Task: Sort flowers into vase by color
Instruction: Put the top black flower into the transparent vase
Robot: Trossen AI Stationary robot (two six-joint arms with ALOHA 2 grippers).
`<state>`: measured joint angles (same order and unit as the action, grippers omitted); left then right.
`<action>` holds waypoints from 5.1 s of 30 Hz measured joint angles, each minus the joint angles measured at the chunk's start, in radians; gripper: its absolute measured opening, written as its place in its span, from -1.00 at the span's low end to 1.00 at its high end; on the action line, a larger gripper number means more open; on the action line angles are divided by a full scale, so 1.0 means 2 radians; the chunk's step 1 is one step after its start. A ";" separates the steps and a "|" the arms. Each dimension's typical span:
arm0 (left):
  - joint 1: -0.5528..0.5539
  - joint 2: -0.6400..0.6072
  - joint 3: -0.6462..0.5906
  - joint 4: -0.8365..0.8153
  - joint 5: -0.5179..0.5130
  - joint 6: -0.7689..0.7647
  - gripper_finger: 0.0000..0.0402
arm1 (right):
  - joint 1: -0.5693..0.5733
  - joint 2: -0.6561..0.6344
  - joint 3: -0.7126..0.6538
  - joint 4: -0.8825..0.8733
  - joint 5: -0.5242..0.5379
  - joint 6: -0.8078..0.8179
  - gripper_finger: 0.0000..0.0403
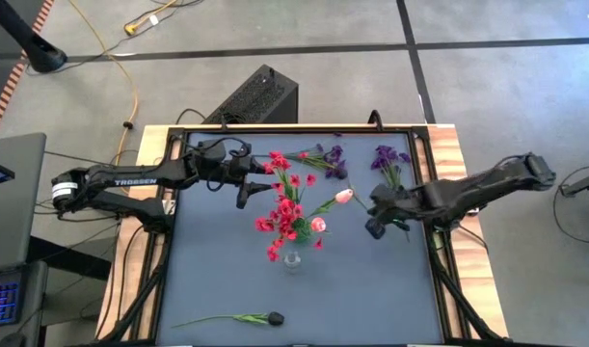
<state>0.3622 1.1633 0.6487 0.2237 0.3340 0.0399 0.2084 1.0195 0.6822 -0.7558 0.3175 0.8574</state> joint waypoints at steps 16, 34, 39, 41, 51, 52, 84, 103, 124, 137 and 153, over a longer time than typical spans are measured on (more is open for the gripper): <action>0.000 0.000 0.000 0.002 0.000 0.004 0.02 | 0.239 -0.134 0.000 0.194 0.262 -0.173 -0.91; 0.000 0.000 0.000 0.010 -0.003 0.002 0.02 | 0.265 0.074 0.001 0.672 0.107 -0.572 -0.91; 0.000 0.000 0.000 0.010 -0.002 0.002 0.02 | 0.224 0.130 0.001 0.771 0.035 -0.608 -0.91; 0.000 0.000 0.000 0.010 -0.002 0.002 0.02 | 0.207 0.149 0.001 0.799 0.004 -0.611 -0.91; 0.000 0.000 0.000 -0.016 -0.002 0.002 0.02 | 0.169 0.238 0.050 0.838 -0.004 -0.613 -0.91; 0.000 0.000 0.000 -0.022 -0.002 0.002 0.02 | 0.171 0.242 0.054 0.836 -0.004 -0.614 -0.91; -0.371 0.002 -0.179 0.170 -0.286 -0.133 0.02 | 0.209 0.229 0.066 0.799 0.013 -0.639 -0.91; -0.407 0.203 -0.113 0.269 -0.292 -0.055 0.52 | 0.209 0.229 0.066 0.789 0.013 -0.642 -0.89; -0.403 0.252 -0.074 0.285 -0.342 -0.079 0.66 | 0.210 0.229 0.066 0.788 0.013 -0.642 -0.89; -0.387 0.351 0.005 0.331 -0.325 -0.044 0.66 | 0.210 0.229 0.066 0.782 0.012 -0.642 -0.89; -0.379 0.372 0.031 0.330 -0.318 -0.057 0.55 | 0.213 0.229 0.066 0.774 0.012 -0.642 -0.90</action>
<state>-0.3962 1.9072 0.7116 0.8831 -0.3012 -0.0738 0.6350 1.4769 0.8143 0.7925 0.3420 -0.4267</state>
